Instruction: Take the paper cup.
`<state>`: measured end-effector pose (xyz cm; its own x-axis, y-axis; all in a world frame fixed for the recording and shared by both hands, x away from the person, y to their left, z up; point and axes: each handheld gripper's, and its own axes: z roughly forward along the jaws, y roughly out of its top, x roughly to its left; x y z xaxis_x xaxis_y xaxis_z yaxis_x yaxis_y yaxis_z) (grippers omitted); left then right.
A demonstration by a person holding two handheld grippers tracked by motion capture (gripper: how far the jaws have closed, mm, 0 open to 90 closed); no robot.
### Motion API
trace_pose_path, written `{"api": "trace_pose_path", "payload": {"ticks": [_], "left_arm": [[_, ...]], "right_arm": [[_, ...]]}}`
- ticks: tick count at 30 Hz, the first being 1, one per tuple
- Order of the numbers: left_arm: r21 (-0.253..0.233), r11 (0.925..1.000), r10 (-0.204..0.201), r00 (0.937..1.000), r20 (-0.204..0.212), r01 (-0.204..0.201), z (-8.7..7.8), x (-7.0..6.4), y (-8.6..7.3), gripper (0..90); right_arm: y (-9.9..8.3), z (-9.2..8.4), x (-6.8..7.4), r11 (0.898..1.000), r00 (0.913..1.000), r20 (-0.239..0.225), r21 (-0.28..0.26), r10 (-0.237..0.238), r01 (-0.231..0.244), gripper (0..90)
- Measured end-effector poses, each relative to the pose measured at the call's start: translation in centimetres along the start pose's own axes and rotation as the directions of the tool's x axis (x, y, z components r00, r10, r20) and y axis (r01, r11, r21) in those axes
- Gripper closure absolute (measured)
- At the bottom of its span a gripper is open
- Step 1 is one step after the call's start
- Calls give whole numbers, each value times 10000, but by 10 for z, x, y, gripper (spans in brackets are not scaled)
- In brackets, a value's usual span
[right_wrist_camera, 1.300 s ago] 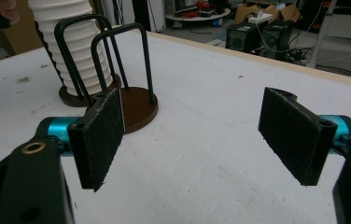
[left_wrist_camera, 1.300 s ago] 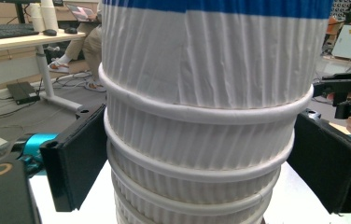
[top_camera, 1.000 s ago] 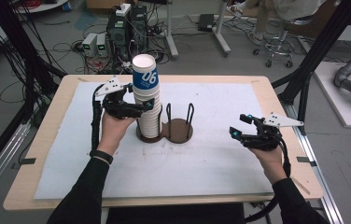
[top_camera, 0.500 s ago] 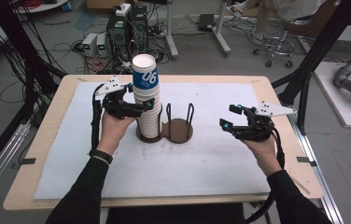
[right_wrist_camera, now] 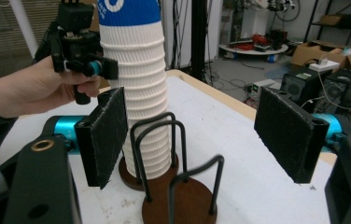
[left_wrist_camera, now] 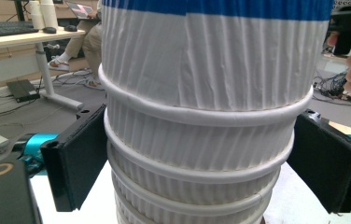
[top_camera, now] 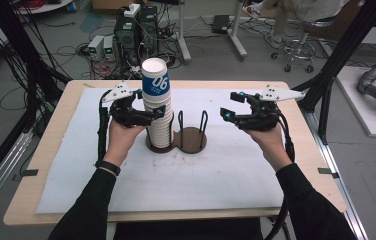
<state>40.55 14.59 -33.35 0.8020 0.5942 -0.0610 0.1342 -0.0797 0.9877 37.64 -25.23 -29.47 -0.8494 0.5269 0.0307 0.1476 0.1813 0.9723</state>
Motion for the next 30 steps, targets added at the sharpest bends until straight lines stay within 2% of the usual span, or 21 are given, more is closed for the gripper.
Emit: {"api": "trace_pose_path", "payload": {"ticks": [10, 13, 20, 30], "left_arm": [[19, 10000, -26, 10000, 5, 26, 1, 0, 1, 109], [19, 10000, -36, 10000, 3, 36, 1, 0, 1, 109], [24, 10000, -24, 10000, -15, 24, 1, 0, 1, 109], [43, 10000, -22, 10000, 7, 22, 1, 0, 1, 109]], "right_arm": [[31, 27, 3, 9999, 9989, -471, -162, -52, 44, 266], [46, 41, 7, 9996, 9979, -616, -213, -220, 207, 266], [66, 63, 16, 9988, 9942, -966, -212, -468, 449, 265], [87, 94, 19, 9998, 9880, -1542, -207, 4, -37, 219]]}}
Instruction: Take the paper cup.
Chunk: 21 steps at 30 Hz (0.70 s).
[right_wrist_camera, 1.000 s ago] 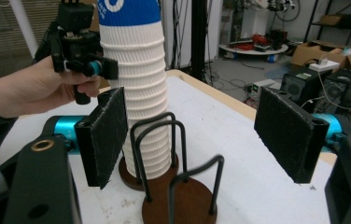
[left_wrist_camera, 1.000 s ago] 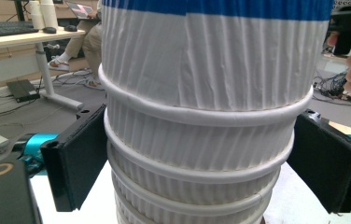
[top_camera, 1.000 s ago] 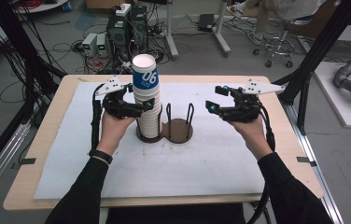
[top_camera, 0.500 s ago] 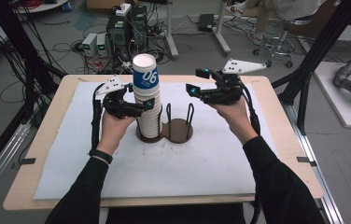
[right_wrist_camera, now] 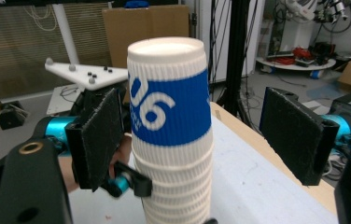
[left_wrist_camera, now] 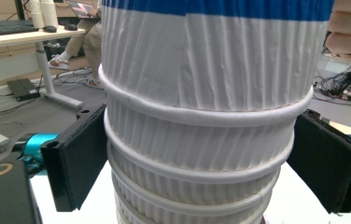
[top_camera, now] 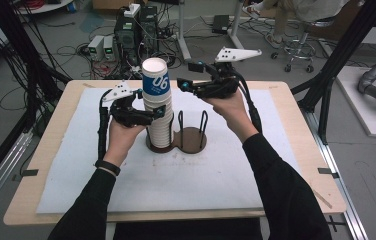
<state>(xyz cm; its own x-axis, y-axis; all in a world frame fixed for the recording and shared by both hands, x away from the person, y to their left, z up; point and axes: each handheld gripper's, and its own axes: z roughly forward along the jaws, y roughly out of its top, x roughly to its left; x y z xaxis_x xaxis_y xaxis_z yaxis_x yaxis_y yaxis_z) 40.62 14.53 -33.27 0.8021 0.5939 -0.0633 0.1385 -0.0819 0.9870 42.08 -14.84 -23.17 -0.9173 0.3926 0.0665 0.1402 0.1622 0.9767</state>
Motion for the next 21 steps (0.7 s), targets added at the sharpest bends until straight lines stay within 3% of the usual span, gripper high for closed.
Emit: {"api": "trace_pose_path", "payload": {"ticks": [4, 16, 21], "left_arm": [[20, 10000, 11, 10000, 1, -11, 0, 0, 0, 109], [28, 10000, 25, 10000, -3, -25, 0, 0, 0, 109], [36, 10000, 44, 10000, -2, -44, 0, 0, 0, 109]], "right_arm": [[9, 10, 2, 9996, 9992, -346, -187, 213, -219, 219], [28, 46, 17, 9999, 9993, -372, 46, 96, -94, 221], [31, 57, 17, 9995, 9992, -287, 153, 284, -280, 222]]}}
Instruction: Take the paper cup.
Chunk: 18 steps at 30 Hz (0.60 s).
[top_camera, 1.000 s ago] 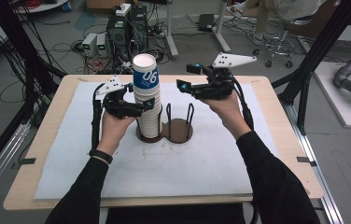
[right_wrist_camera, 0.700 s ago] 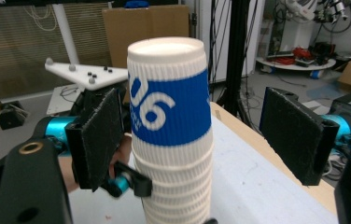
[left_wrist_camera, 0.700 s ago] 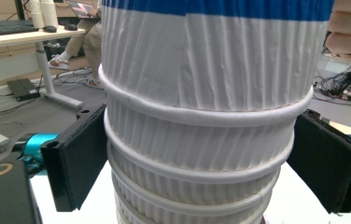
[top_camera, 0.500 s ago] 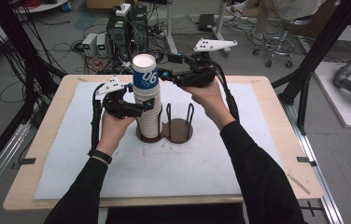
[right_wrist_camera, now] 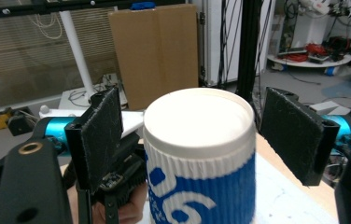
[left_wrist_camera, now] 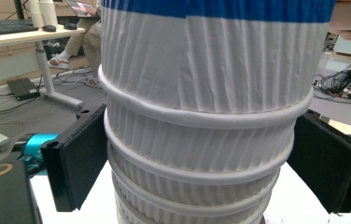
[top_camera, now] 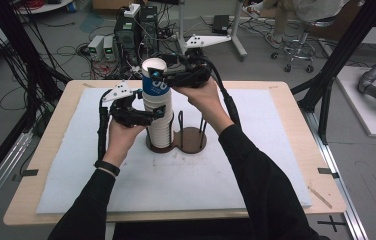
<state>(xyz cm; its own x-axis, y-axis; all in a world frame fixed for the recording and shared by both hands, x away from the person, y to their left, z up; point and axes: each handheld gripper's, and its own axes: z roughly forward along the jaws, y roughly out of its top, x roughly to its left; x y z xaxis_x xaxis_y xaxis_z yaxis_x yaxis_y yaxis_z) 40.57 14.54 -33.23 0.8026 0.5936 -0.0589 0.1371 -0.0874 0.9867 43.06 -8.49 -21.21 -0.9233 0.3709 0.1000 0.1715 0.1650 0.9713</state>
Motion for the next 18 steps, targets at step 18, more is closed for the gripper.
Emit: {"api": "trace_pose_path", "payload": {"ticks": [18], "left_arm": [[-20, 10000, 9, 10000, 0, -9, 1, 0, 0, 110]], "right_arm": [[-3, 14, -3, 9975, 9977, 301, 358, 599, -610, 303]]}}
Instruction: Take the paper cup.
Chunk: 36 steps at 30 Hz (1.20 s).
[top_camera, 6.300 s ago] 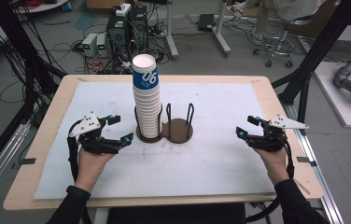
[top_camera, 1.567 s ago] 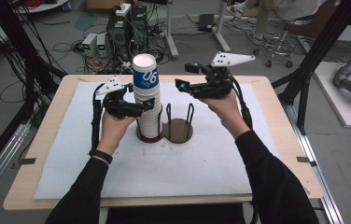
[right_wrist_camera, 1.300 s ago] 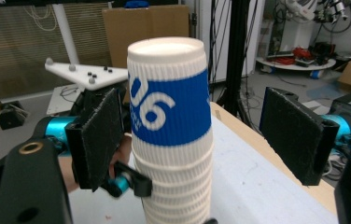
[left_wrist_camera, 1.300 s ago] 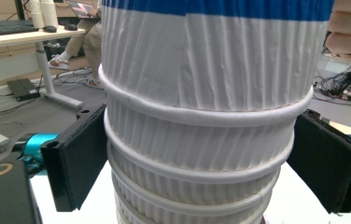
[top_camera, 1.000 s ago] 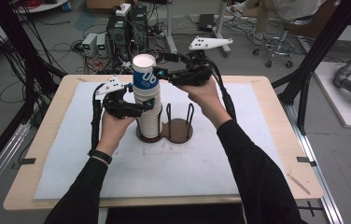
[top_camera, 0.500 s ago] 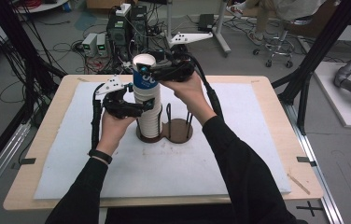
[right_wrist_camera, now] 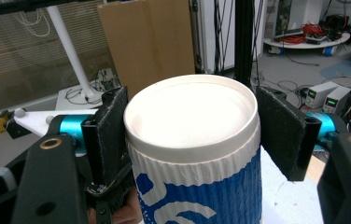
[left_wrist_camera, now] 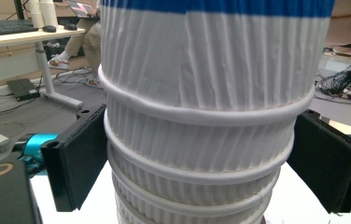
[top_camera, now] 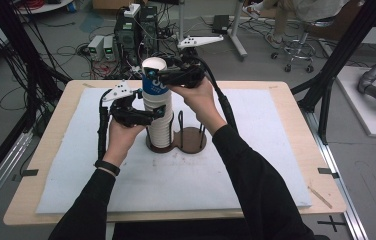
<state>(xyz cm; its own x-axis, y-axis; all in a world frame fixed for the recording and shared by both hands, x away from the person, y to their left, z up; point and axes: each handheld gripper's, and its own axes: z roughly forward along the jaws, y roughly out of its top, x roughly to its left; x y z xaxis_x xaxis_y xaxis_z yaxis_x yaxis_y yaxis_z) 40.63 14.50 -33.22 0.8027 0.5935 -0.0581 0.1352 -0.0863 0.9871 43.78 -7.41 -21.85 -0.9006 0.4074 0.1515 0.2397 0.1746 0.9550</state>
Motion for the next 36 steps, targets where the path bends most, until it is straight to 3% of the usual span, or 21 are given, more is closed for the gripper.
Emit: {"api": "trace_pose_path", "payload": {"ticks": [18, 24, 36], "left_arm": [[59, 10000, 45, 10000, -4, -45, -1, 0, 1, 110], [62, 10000, 47, 10000, -8, -47, -1, 0, 1, 110], [125, 9999, 52, 10000, 26, -52, 0, 0, 2, 110]], "right_arm": [[16, -11, 9, 9970, 9991, 21, -652, -412, 412, 305], [32, -24, 14, 9893, 9974, 72, -1274, -712, 716, 305], [52, -41, 25, 9777, 9946, -30, -1842, -1036, 1012, 305]]}}
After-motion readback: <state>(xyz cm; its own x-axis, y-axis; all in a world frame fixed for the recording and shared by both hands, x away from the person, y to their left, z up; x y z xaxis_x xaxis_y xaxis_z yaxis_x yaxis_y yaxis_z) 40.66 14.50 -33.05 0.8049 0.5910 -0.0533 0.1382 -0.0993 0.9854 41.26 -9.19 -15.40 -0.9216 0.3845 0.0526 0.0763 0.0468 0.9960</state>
